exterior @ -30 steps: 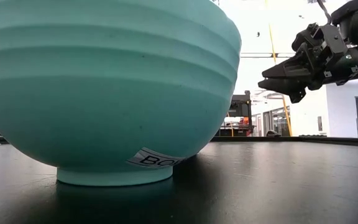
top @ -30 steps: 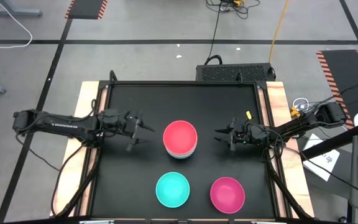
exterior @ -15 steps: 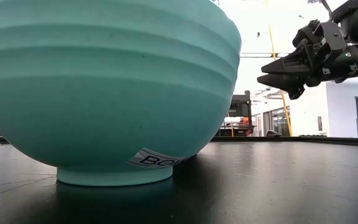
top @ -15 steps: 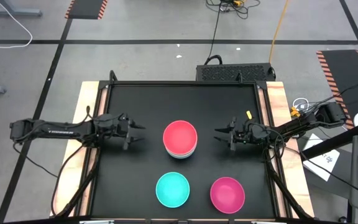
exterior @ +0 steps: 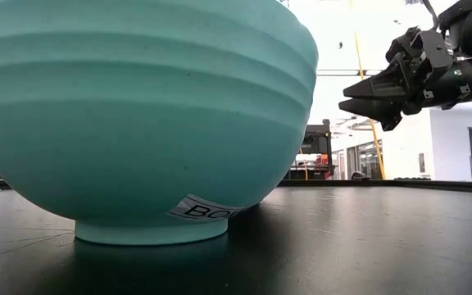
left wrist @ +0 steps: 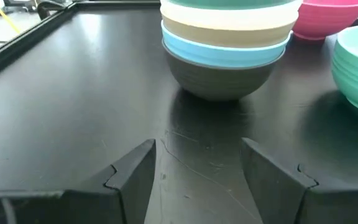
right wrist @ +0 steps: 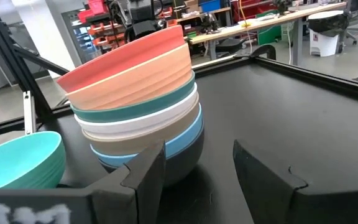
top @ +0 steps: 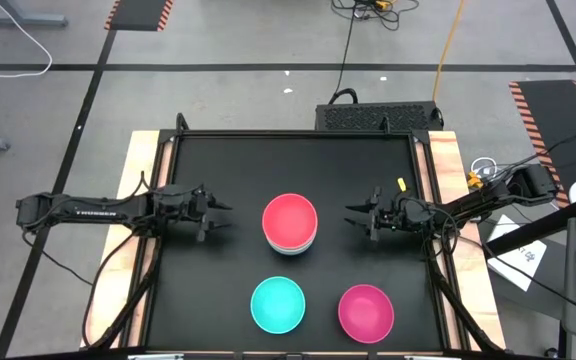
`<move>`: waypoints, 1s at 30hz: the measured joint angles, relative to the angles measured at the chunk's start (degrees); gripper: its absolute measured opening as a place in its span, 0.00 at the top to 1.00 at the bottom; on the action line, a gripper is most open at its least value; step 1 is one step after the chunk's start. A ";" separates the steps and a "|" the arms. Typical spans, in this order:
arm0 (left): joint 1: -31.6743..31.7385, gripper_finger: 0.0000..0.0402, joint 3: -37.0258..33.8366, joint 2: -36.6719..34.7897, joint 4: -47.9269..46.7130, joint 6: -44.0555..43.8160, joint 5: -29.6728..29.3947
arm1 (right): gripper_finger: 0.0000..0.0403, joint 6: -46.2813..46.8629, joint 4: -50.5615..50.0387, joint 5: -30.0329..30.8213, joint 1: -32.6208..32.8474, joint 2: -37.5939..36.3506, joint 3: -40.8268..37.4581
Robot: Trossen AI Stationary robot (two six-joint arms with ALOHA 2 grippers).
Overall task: Nest bowls inside each other
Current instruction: Stack the pink bowl on the red bowl
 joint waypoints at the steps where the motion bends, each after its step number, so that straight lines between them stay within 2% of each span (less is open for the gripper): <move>1: 0.00 0.41 0.00 -0.01 -0.09 -0.20 0.01 | 0.55 0.00 0.00 0.00 0.00 0.00 0.02; 30: 0.00 0.41 0.02 0.03 0.63 -0.81 0.01 | 0.55 1.60 -0.01 -0.13 0.00 0.00 0.01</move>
